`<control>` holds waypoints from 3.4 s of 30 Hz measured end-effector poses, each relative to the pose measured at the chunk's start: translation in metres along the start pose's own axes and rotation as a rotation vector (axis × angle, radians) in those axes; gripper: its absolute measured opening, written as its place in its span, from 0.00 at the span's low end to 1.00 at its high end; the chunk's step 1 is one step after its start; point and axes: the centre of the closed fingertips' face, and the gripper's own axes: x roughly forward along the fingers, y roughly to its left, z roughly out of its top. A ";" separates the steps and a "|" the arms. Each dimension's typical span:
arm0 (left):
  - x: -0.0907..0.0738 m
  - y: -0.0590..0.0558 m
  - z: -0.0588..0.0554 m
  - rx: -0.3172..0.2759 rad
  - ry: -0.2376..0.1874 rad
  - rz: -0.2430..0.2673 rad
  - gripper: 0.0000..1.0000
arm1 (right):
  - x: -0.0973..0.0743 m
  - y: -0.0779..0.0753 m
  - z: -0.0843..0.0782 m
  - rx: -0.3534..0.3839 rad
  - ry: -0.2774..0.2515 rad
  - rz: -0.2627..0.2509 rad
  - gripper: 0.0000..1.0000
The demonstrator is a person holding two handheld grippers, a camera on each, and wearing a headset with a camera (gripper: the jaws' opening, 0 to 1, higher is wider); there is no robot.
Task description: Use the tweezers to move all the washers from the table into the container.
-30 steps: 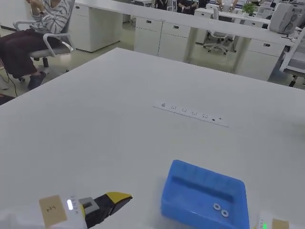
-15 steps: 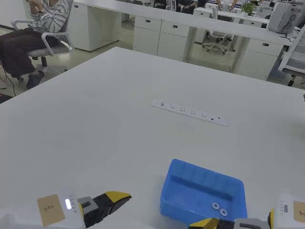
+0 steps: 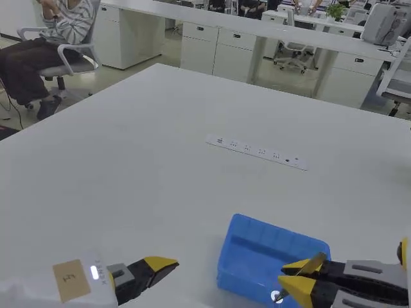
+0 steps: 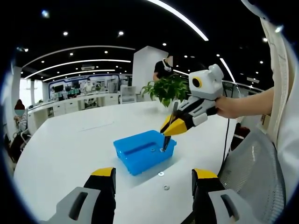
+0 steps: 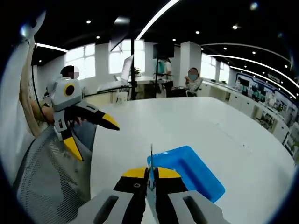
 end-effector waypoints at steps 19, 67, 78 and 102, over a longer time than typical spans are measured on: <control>0.001 0.000 -0.004 -0.008 0.022 -0.005 0.66 | 0.014 -0.037 -0.012 0.073 0.028 -0.026 0.02; 0.000 0.007 -0.004 -0.017 0.016 0.028 0.65 | 0.043 -0.080 -0.047 0.260 0.055 -0.135 0.03; -0.001 0.005 -0.004 -0.014 0.015 0.025 0.65 | 0.029 -0.075 -0.031 0.261 0.008 -0.143 0.03; 0.000 0.003 -0.004 -0.005 0.014 0.021 0.64 | 0.000 -0.047 0.002 0.239 -0.081 -0.128 0.03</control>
